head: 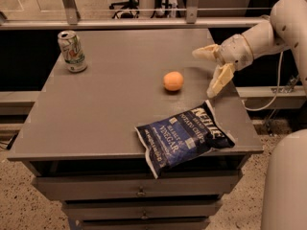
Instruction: Move orange near blue chip bag
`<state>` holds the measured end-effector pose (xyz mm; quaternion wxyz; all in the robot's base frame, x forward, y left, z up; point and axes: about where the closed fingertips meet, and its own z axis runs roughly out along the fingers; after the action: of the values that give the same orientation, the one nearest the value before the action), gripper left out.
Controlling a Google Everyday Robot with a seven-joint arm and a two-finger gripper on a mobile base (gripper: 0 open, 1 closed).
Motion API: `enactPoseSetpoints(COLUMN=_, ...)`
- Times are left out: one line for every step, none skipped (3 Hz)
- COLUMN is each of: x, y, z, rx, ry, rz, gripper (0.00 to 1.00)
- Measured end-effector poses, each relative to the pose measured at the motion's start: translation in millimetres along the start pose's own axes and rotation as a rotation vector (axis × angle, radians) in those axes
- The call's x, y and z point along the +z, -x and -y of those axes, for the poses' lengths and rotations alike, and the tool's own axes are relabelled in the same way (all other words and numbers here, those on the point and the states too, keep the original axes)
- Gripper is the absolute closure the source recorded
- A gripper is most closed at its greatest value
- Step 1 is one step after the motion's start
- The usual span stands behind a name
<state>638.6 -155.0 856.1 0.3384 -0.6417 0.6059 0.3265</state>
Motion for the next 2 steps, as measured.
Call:
enactPoseSetpoints(x=-27.5, y=-0.2, z=6.5, rx=0.084, ry=-0.136, rz=-0.042, gripper=0.00)
enactPoseSetpoints(x=-20.3, y=0.1, z=9.0, rx=0.072, ry=-0.122, rz=-0.034, gripper=0.00)
